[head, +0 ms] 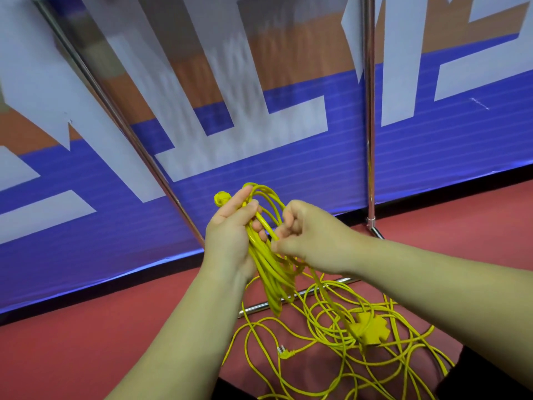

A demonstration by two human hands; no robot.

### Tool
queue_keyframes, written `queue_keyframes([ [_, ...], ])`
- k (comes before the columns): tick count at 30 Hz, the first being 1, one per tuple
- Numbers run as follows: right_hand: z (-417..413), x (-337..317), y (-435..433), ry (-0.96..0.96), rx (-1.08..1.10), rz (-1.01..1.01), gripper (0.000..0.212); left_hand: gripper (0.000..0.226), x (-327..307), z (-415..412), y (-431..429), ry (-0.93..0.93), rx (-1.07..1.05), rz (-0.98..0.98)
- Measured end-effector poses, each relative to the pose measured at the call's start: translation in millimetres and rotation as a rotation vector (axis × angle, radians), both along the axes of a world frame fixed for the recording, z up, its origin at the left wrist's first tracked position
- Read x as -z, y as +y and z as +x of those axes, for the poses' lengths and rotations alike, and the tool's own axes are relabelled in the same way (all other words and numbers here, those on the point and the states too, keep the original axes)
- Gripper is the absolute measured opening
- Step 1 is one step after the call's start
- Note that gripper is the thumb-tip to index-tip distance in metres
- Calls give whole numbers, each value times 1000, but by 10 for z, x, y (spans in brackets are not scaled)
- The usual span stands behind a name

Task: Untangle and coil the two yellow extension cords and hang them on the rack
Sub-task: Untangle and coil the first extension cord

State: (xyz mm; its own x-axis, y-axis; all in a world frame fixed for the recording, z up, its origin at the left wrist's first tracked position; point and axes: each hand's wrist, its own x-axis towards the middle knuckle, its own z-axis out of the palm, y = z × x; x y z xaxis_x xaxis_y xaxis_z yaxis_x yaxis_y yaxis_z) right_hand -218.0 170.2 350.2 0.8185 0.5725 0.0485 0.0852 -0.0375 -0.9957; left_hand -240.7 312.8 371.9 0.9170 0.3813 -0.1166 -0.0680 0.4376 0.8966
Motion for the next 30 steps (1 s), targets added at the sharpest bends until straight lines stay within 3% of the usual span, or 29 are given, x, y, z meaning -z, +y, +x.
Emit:
queue_keyframes([
  [8, 139, 119, -116, -58, -160, -121, 32, 31, -173, -15, 431, -97, -165, 15],
  [16, 115, 597, -40, -231, 78, -449, 40, 25, -214, -33, 494, -85, -232, -125],
  [22, 170, 421, -131, 95, -58, -167, 20, 18, -165, -17, 720, -75, -203, -121],
  [26, 304, 293, -254, 94, 24, -169, 16, 15, -86, -7, 831, -28, -158, -29],
  [30, 422, 217, -346, -51, 179, -262, 5, 20, -10, 5, 887, 1, -103, 24],
])
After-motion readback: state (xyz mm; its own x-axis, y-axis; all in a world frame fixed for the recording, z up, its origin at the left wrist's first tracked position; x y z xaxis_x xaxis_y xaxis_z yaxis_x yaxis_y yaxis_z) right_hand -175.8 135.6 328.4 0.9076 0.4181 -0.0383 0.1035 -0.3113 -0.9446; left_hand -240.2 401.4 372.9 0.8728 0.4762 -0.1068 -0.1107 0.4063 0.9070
